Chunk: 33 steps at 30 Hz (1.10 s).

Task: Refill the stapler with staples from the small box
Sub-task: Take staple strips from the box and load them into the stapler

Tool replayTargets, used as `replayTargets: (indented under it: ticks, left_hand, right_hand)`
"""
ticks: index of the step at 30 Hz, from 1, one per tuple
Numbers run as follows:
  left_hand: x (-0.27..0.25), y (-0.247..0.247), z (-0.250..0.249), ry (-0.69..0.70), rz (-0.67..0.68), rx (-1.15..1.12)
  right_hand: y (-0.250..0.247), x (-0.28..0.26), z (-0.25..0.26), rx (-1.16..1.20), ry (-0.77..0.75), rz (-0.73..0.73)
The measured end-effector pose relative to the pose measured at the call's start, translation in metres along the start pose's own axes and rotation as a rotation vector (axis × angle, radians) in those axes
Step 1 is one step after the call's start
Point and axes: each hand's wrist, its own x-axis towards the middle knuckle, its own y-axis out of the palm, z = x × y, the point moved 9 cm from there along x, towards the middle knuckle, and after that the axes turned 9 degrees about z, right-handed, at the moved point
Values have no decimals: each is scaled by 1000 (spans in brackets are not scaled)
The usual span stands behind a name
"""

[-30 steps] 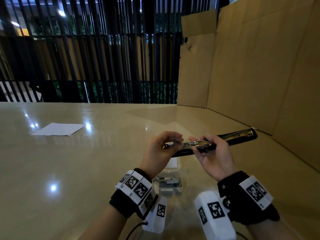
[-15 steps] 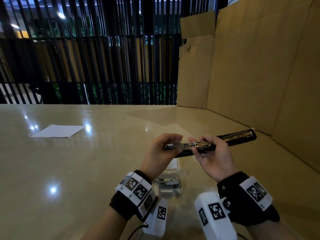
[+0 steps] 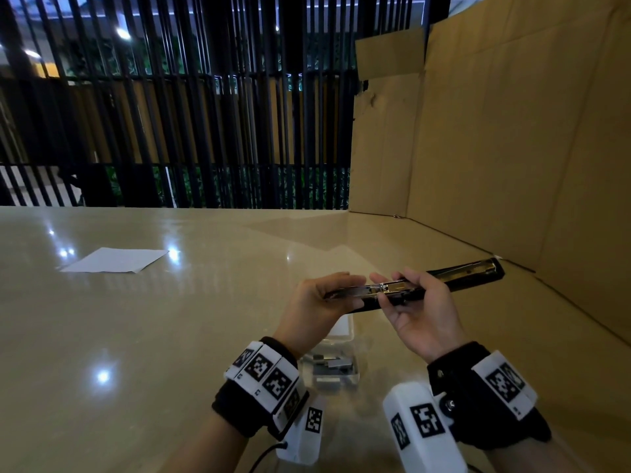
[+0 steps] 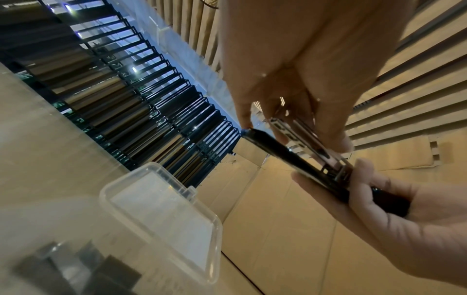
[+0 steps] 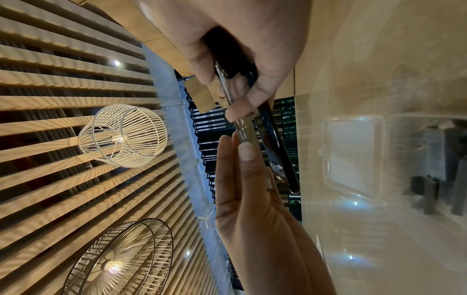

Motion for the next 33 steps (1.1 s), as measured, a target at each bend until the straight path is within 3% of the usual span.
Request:
replayTargets:
  ticks: [4, 10, 14, 19, 24, 33]
  left_hand:
    - [2, -14, -6, -25, -13, 19]
    - [1, -28, 20, -333, 112, 11]
    - [-6, -23, 28, -447, 184, 9]
    - [-10, -21, 34, -527, 192, -2]
    - [-17, -13, 37, -612, 255, -156]
    - [-19, -8, 33, -634, 287, -254]
  right_hand:
    - [2, -1, 1, 26, -1, 8]
    - [4, -2, -1, 24, 5, 9]
    - [6, -2, -7, -9, 24, 24]
    - [4, 2, -15, -25, 45, 35]
    - [3, 3, -17, -28, 51, 41]
    - [10, -2, -15, -56, 37, 67]
